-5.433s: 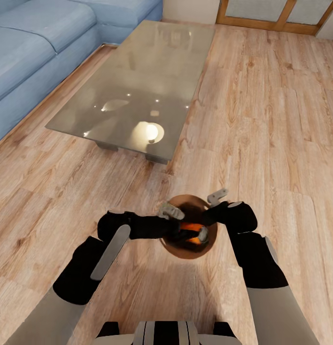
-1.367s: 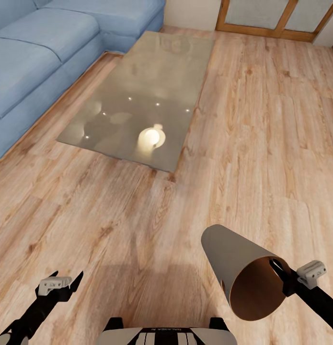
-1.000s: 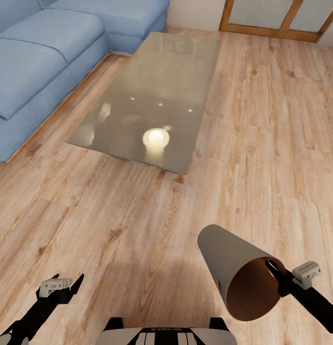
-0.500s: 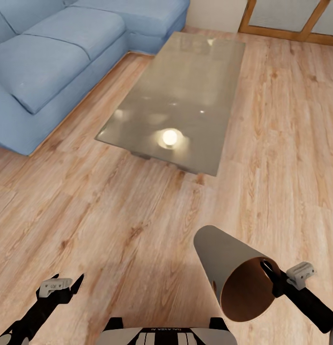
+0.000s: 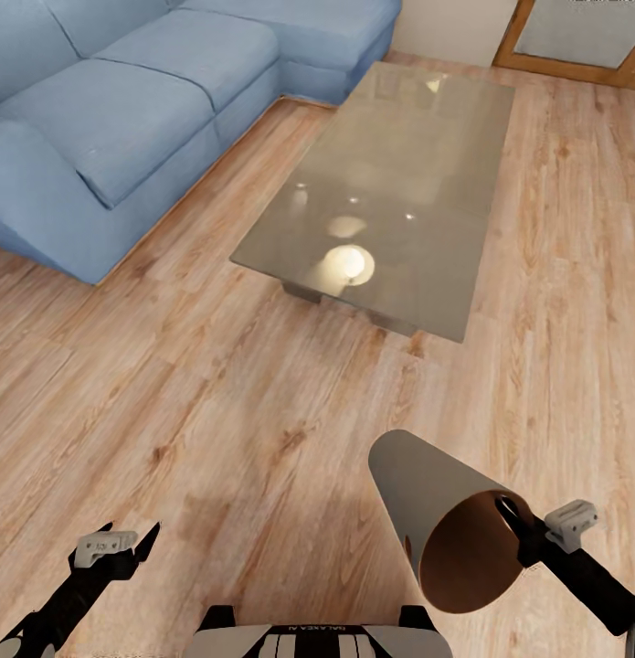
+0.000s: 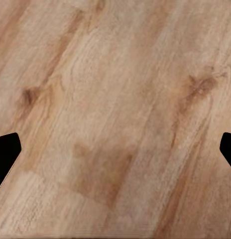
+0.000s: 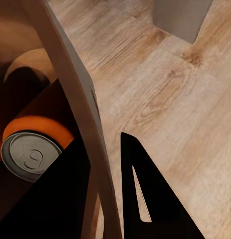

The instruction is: Put the three can of soda from the living room inside the tash can in the kitchen.

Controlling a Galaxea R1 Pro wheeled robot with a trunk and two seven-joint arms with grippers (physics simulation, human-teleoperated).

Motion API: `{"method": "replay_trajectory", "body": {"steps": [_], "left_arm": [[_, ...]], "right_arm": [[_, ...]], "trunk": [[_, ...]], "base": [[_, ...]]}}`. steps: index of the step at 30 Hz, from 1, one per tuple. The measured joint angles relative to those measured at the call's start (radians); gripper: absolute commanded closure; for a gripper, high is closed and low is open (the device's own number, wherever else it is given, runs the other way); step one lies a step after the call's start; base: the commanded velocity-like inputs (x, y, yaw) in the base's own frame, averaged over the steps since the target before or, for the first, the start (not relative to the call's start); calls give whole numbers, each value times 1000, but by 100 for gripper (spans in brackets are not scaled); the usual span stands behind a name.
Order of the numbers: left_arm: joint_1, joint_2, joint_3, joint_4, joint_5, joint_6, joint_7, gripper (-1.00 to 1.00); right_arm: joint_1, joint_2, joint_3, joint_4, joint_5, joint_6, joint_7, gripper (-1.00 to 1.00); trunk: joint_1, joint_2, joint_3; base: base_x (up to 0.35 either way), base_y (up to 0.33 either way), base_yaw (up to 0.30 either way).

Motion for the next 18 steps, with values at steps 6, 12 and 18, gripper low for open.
{"method": "replay_trajectory", "body": {"steps": [6, 12, 18], "left_arm": [[0, 0, 0, 0, 0, 0, 0, -100], [0, 0, -17, 1, 0, 2, -1, -100], [-1, 1, -44, 2, 0, 8, 1, -100]], "right_arm": [[0, 7, 2, 0, 1, -1, -54, 100], [0, 7, 2, 0, 1, -1, -60, 100], [0, 7, 1, 0, 1, 0, -59, 100]], "trunk": [[0, 0, 0], [0, 0, 0], [0, 0, 0]], "base": [[0, 188, 239], [0, 288, 247], [0, 314, 179]]}}
